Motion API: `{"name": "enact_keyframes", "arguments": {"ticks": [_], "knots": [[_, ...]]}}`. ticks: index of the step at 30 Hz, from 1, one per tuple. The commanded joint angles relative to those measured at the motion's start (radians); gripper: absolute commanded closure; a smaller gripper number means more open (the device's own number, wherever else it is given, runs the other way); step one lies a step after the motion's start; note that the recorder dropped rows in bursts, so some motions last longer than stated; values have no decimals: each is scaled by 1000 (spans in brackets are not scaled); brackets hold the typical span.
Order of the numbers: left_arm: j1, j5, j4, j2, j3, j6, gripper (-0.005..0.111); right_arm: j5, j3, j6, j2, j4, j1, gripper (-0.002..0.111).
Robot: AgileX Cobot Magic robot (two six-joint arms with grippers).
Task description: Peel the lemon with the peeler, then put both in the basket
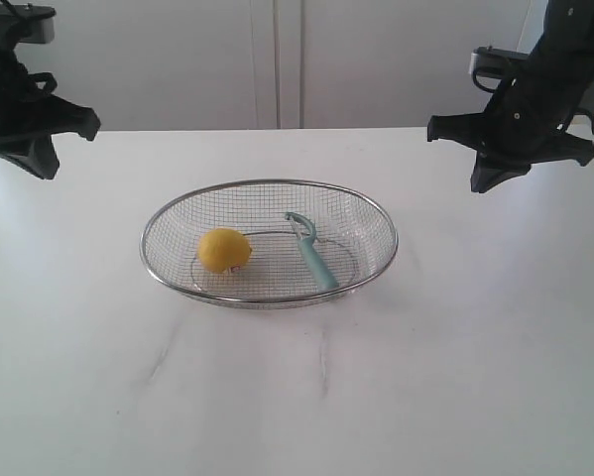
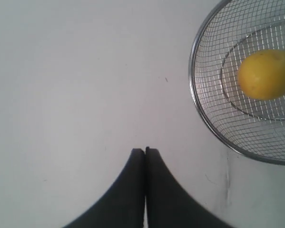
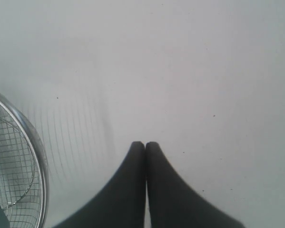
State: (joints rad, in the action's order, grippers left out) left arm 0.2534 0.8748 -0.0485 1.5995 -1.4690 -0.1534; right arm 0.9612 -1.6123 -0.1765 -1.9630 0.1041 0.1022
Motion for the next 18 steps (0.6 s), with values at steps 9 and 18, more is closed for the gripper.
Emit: {"name": "enact_keyframes", "arguments": {"ticks": [9,18], "knots": [[-1,-107,58,-328,283,-3,107,-6,-4,-4,11,-6,-4,108],[-1,-139,93,-603,457,-3,107,-6,-4,-4,11,-6,-4,108]]}}
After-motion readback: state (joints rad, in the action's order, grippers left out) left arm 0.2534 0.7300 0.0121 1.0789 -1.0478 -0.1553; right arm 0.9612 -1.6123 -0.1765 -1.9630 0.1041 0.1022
